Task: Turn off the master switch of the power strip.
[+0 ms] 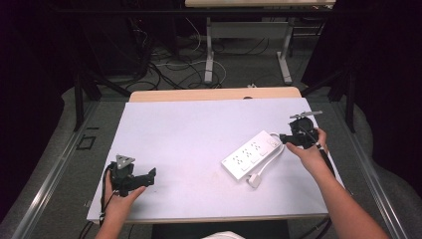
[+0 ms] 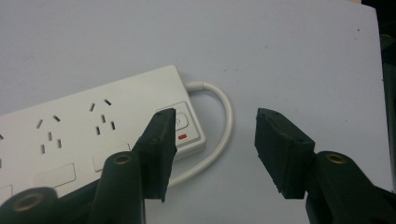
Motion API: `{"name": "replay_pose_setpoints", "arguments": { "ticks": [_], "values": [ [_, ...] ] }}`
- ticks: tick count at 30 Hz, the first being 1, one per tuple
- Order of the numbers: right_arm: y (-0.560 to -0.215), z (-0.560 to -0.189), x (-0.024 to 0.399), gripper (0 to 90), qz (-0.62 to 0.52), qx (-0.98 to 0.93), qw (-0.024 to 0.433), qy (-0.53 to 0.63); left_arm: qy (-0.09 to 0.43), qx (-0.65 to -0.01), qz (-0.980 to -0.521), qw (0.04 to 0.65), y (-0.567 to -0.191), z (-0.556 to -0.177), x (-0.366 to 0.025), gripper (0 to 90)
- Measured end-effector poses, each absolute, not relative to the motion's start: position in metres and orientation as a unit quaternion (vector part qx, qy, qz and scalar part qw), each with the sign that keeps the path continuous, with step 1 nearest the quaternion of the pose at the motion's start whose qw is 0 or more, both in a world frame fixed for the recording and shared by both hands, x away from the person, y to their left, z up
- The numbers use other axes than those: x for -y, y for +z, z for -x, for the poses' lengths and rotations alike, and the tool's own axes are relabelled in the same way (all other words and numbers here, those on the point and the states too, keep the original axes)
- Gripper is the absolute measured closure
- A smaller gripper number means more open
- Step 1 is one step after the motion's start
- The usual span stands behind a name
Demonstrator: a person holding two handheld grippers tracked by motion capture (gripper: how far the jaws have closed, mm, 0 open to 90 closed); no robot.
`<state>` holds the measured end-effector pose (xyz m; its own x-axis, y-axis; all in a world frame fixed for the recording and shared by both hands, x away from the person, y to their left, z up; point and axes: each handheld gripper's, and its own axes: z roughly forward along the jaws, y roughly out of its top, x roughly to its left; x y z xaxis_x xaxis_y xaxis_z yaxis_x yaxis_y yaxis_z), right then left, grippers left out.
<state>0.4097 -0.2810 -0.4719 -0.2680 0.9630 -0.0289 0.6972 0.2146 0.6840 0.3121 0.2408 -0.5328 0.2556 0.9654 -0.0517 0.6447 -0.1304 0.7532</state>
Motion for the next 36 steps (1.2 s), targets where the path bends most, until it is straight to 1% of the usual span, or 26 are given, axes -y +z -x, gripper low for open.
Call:
{"name": "replay_pose_setpoints", "arguments": {
  "ticks": [4,6,9,11,12,15,24,30,36],
  "values": [
    [-0.472,-0.414,0.279,53.7,-0.56,-0.741,0.234,0.286,0.235,-0.564,-0.714,0.342,-0.533,-0.312,-0.241,0.6],
    [-0.472,-0.417,0.277,55.4,-0.565,-0.74,0.225,0.287,0.236,-0.563,-0.713,0.344,-0.533,-0.312,-0.241,0.6],
    [-0.473,-0.42,0.275,60.9,-0.566,-0.741,0.219,0.287,0.236,-0.563,-0.713,0.344,-0.533,-0.312,-0.241,0.6],
    [-0.474,-0.421,0.275,61.9,-0.566,-0.741,0.218,0.287,0.236,-0.564,-0.713,0.343,-0.533,-0.312,-0.241,0.6],
    [-0.476,-0.423,0.273,65.2,-0.568,-0.741,0.216,0.284,0.236,-0.564,-0.713,0.343,-0.533,-0.312,-0.241,0.6],
    [-0.477,-0.425,0.272,68.9,-0.568,-0.743,0.213,0.284,0.236,-0.565,-0.712,0.344,-0.533,-0.312,-0.242,0.6],
    [-0.481,-0.43,0.266,75.6,-0.562,-0.747,0.212,0.285,0.236,-0.564,-0.714,0.342,-0.533,-0.313,-0.242,1.0],
    [-0.485,-0.433,0.264,82.3,-0.558,-0.753,0.209,0.279,0.235,-0.564,-0.714,0.34,-0.533,-0.313,-0.243,1.1],
    [-0.488,-0.436,0.262,86.1,-0.559,-0.755,0.206,0.275,0.234,-0.566,-0.715,0.339,-0.533,-0.313,-0.243,1.2]
  ]
}}
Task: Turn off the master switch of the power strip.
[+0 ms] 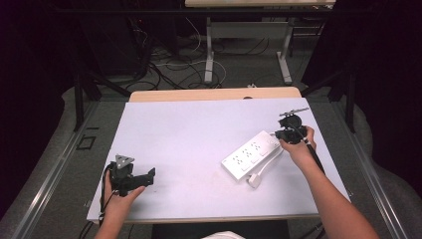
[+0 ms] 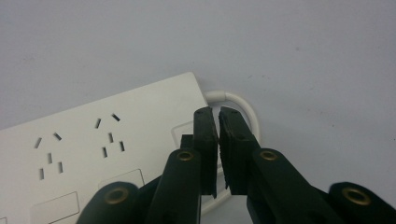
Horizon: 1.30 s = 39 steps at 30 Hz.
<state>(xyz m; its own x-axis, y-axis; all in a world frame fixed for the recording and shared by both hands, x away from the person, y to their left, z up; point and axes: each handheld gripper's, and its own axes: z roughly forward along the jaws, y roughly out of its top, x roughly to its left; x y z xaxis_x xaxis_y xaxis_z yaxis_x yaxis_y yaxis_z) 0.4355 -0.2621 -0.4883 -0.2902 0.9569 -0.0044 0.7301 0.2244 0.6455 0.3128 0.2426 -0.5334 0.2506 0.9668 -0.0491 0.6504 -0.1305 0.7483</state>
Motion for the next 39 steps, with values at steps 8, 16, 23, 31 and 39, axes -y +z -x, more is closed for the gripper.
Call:
{"name": "replay_pose_setpoints", "arguments": {
  "ticks": [8,16,23,31,39],
  "values": [
    [-0.492,-0.439,0.262,90.0,-0.555,-0.761,0.203,0.266,0.234,-0.566,-0.714,0.341,-0.534,-0.313,-0.242,1.2],
    [-0.498,-0.442,0.256,90.0,-0.554,-0.768,0.198,0.254,0.234,-0.566,-0.714,0.339,-0.534,-0.313,-0.243,1.2],
    [-0.504,-0.446,0.252,90.0,-0.556,-0.77,0.192,0.246,0.233,-0.567,-0.713,0.339,-0.534,-0.313,-0.243,1.2],
    [-0.509,-0.449,0.251,90.0,-0.561,-0.771,0.182,0.239,0.235,-0.568,-0.712,0.34,-0.534,-0.313,-0.244,1.2],
    [-0.513,-0.449,0.246,90.0,-0.558,-0.776,0.182,0.23,0.235,-0.567,-0.712,0.34,-0.534,-0.313,-0.243,1.2]
  ]
}}
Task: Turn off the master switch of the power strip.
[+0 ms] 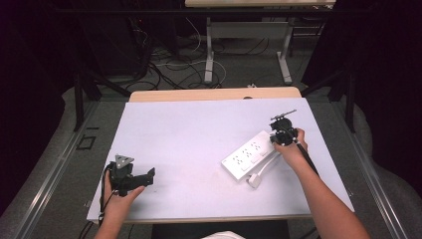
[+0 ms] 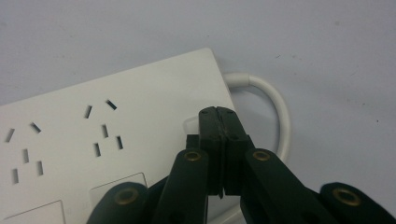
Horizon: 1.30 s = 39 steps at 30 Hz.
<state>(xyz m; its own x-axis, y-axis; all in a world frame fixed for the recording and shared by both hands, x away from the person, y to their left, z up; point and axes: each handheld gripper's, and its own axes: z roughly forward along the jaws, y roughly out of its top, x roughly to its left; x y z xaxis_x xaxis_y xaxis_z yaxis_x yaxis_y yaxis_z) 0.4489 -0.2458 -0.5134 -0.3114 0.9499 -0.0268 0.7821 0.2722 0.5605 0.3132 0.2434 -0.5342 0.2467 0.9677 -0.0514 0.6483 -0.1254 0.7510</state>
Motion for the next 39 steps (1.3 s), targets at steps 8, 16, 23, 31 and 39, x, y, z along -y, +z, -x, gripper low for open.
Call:
{"name": "replay_pose_setpoints", "arguments": {
  "ticks": [8,16,23,31,39],
  "values": [
    [-0.516,-0.449,0.246,90.0,-0.556,-0.778,0.181,0.231,0.234,-0.567,-0.712,0.34,-0.534,-0.313,-0.243,1.3],
    [-0.517,-0.447,0.242,90.0,-0.547,-0.783,0.194,0.223,0.236,-0.566,-0.713,0.341,-0.534,-0.312,-0.243,1.2],
    [-0.519,-0.447,0.24,90.0,-0.547,-0.782,0.203,0.217,0.236,-0.565,-0.713,0.341,-0.534,-0.312,-0.243,1.3],
    [-0.517,-0.449,0.247,90.0,-0.564,-0.767,0.19,0.241,0.234,-0.567,-0.713,0.341,-0.534,-0.313,-0.244,1.2],
    [-0.516,-0.449,0.25,89.4,-0.566,-0.766,0.189,0.237,0.236,-0.565,-0.714,0.34,-0.534,-0.313,-0.244,1.3]
  ]
}}
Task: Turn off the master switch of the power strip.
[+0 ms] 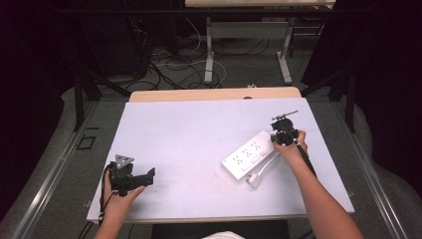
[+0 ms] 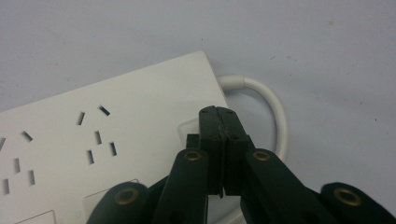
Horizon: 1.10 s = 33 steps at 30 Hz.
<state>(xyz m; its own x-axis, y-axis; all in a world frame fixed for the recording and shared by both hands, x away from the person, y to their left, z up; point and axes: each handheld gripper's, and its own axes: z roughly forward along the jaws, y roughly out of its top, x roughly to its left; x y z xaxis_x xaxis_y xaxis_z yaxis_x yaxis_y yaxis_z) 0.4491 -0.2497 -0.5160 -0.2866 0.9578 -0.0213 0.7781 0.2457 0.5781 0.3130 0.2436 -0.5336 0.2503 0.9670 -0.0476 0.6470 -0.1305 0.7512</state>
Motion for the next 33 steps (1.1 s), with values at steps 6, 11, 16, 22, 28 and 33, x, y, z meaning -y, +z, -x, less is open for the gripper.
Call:
{"name": "replay_pose_setpoints", "arguments": {
  "ticks": [6,11,16,22,28,33],
  "values": [
    [-0.5159,-0.4497,0.2518,84.5,-0.569,-0.764,0.188,0.24,0.234,-0.568,-0.712,0.34,-0.5337,-0.3128,-0.2438,1.2],
    [-0.516,-0.4498,0.2529,80.3,-0.571,-0.762,0.189,0.242,0.235,-0.568,-0.712,0.341,-0.5338,-0.3129,-0.2437,1.2],
    [-0.516,-0.4497,0.2533,74.9,-0.578,-0.756,0.187,0.244,0.235,-0.566,-0.713,0.34,-0.5339,-0.3132,-0.2435,1.2],
    [-0.5164,-0.4492,0.2547,68.7,-0.573,-0.758,0.186,0.249,0.234,-0.567,-0.713,0.34,-0.5341,-0.3133,-0.2435,1.3],
    [-0.5144,-0.4485,0.2548,58.5,-0.576,-0.754,0.185,0.256,0.233,-0.567,-0.714,0.338,-0.5339,-0.3131,-0.2435,1.3],
    [-0.5139,-0.4479,0.256,51.8,-0.582,-0.75,0.182,0.255,0.233,-0.566,-0.715,0.338,-0.5339,-0.3133,-0.2434,1.3]
  ]
}}
